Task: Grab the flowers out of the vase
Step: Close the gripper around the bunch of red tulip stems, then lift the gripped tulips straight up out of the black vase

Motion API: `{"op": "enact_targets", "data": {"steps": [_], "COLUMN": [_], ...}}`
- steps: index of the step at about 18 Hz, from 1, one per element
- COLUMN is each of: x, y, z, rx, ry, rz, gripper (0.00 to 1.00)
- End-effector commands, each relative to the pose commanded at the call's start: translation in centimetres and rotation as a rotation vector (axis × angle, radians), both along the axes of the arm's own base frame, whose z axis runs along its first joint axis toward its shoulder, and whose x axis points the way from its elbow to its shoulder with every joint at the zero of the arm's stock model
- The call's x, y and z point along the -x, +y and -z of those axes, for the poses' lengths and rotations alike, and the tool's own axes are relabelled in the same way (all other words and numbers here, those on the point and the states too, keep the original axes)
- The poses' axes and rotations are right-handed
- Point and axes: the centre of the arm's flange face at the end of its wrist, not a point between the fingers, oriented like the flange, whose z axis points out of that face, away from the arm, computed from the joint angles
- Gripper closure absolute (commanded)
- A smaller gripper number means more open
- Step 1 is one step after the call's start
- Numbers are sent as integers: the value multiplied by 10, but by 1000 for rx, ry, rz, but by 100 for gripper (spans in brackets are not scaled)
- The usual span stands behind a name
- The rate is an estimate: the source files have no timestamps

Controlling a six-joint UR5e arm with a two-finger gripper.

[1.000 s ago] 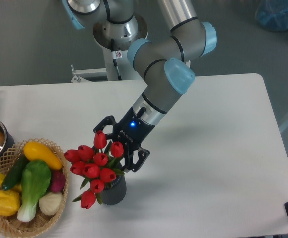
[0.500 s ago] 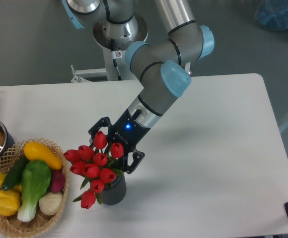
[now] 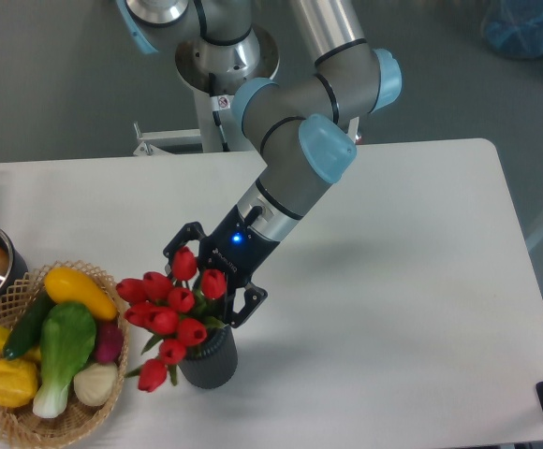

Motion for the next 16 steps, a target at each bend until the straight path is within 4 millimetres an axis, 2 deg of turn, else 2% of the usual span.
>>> {"op": "enact_targets", "data": {"steps": [1,2,3,4,11,13,16], "x": [0,0,0,0,4,6,8], "y": [0,0,0,0,2,3,2], "z": [-1,-1,-1,-1,-5,-9,-9], "rx": [0,0,0,0,-7,-10,-10], "ry": [2,2,2,2,8,10,11], "rz": [0,0,0,0,-2,-8,-10], "gripper": [30,40,53,60,60,66,67]}}
